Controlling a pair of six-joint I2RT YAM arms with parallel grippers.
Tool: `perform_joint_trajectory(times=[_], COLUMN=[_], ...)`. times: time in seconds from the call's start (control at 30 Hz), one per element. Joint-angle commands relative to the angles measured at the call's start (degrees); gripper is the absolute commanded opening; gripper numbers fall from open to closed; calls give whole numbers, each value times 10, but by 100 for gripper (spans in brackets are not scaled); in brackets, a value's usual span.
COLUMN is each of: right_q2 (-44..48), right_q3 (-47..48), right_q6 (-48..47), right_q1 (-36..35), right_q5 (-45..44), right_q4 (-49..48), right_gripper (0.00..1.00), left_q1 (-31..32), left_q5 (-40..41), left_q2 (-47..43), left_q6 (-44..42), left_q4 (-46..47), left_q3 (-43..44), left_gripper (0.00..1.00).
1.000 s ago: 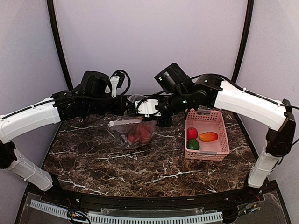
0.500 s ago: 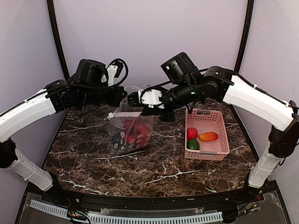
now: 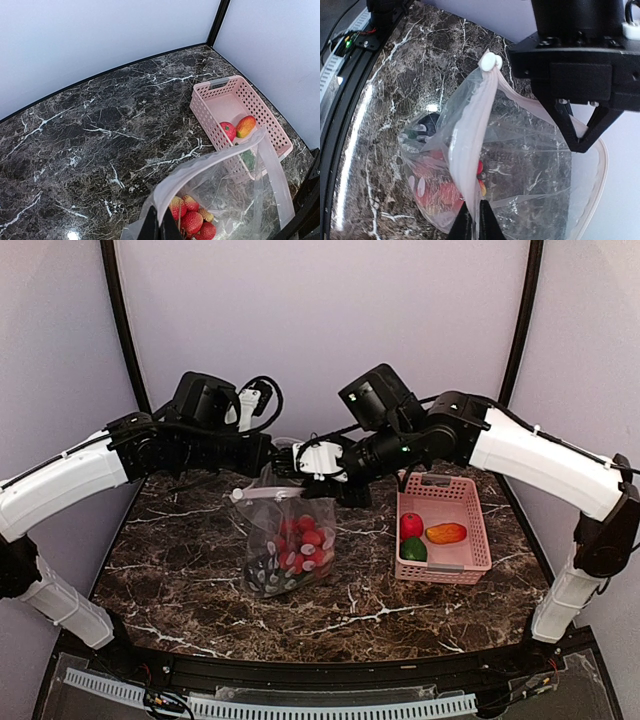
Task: Place the food in the zip-top bag and seal the zipper
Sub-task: Adjust the zipper food storage bag at the center of the board, then pick up the fake fruit from the bin.
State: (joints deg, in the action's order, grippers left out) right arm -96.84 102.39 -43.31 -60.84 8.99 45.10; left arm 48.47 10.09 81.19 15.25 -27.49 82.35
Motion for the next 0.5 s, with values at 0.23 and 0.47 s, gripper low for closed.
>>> perform_joint_trajectory(times=[0.23,0.47], right_q2=[58,123], right_q3=[44,4], right_q6=[84,108], right_q1=[31,109], right_q5=[154,195], right_q4=[52,77], right_gripper=[53,54], left_q1=[-3,-3], left_q5=[-4,-1], left_q2=[-24,-33], left_q6=[4,4], left_q4=[9,10], left_q3=[-13,-26], left_gripper=[1,1])
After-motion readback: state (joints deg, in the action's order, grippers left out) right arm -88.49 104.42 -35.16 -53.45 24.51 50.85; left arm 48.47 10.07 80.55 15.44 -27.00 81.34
